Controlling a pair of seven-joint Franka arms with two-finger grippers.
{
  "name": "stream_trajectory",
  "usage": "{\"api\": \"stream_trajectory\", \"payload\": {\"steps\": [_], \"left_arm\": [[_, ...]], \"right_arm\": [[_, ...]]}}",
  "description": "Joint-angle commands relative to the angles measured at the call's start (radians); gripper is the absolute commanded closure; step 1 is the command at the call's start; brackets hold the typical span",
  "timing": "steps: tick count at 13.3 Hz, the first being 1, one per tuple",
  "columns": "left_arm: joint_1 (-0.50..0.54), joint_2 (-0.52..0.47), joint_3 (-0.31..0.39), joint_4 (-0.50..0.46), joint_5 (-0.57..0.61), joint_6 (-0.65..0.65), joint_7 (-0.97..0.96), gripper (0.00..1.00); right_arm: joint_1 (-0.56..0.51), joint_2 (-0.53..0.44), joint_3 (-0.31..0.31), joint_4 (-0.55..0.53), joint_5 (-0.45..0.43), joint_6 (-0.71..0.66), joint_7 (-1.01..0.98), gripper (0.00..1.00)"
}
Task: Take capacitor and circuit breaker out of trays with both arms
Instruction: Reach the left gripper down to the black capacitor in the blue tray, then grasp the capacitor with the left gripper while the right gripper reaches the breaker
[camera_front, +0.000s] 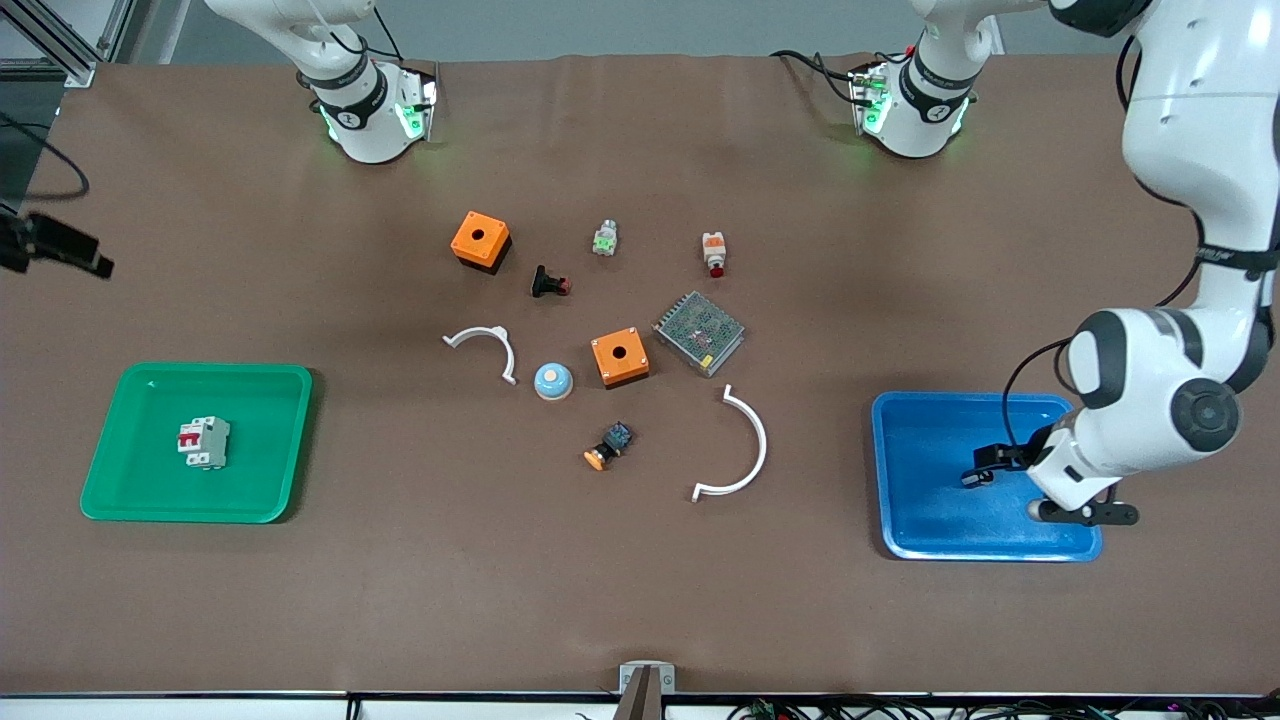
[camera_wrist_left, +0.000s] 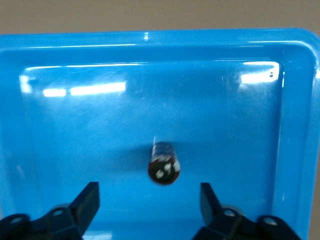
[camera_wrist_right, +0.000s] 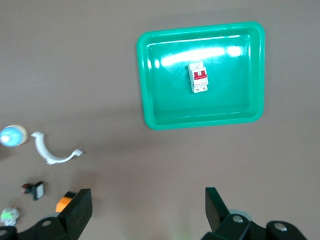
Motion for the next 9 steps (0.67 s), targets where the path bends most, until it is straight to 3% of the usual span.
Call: {"api": "stream_trajectory", "payload": {"steps": [1,4,7,9], "left_arm": [[-0.023,0.034,-0.001,0.023,0.009,0.029,-0.022,0.37],[-0.022,0.045,0.001,0.02,0.015,0.051,-0.019,0.49],[-0.017,0.045,0.004,0.015,0.018,0.049,-0.014,0.5],[-0.017,0.046,0.004,0.012,0.018,0.049,-0.015,0.66]], "right_arm": [[-0.065,0.141,0.012,0.026,-0.008,0.094,-0.015,0.0],[-0.111,0.268,0.012,0.009,-0.004,0.238,-0.11,0.0],[-0.146,0.319,0.013,-0.095,0.002,0.474,-0.199,0.0],[-0.152,0.342,0.015,-0.172,0.006,0.6,-0.243,0.0]]}}
